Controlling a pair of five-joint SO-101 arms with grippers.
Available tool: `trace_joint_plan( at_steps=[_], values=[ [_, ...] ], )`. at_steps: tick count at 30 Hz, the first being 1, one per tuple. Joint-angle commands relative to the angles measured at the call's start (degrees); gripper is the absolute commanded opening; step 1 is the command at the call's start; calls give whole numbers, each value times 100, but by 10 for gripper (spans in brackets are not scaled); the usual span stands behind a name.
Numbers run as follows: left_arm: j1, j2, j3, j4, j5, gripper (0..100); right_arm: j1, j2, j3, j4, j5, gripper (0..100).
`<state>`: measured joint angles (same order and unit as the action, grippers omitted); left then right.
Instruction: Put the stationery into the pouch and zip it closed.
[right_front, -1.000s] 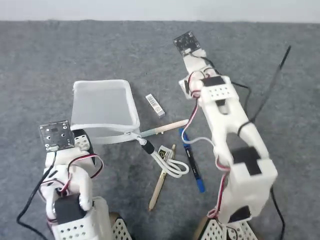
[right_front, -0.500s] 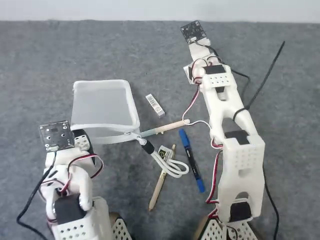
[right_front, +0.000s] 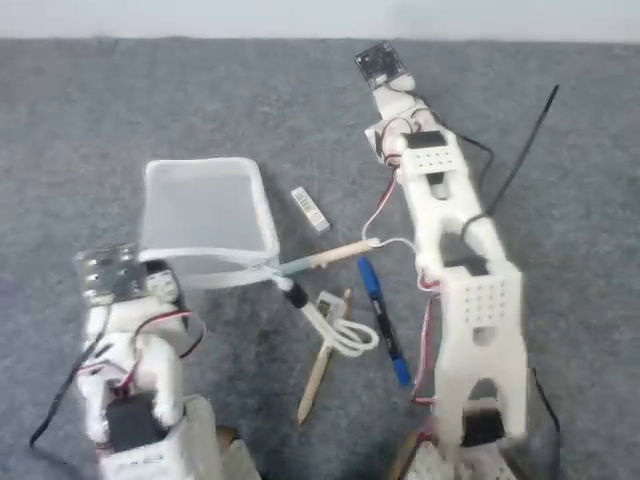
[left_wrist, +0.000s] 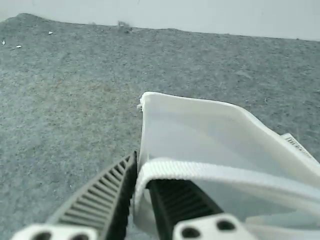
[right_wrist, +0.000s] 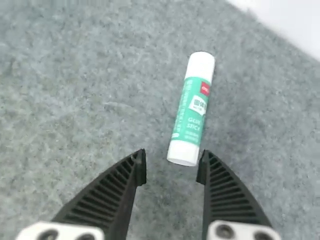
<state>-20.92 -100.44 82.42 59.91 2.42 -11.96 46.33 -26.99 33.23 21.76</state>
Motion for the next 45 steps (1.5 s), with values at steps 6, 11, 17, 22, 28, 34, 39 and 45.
trace_joint_plan(
  at_steps=[6, 11, 17, 22, 28, 34, 39, 45],
  values=[
    [-9, -62, -198, 18, 35, 12, 259, 391, -369, -690, 114, 166],
    [-9, -62, -198, 26, 35, 12, 321, 585, -378, -1059, 114, 166],
    [-9, -62, -198, 26, 35, 12, 356, 646, -387, -1262, 105, 166],
    [-9, -62, -198, 26, 35, 12, 330, 743, -387, -1341, 123, 139],
    [-26, -62, -145, 0, 26, 12, 365, 690, -387, -1262, 114, 23],
    [-26, -62, -119, -9, 26, 12, 382, 435, -378, -637, 114, 7],
    [-26, -62, -119, -9, 26, 12, 444, -66, -378, 435, 105, 7],
    [-18, -62, -119, -9, 26, 12, 426, -532, -378, 1587, 105, 7]
  ],
)
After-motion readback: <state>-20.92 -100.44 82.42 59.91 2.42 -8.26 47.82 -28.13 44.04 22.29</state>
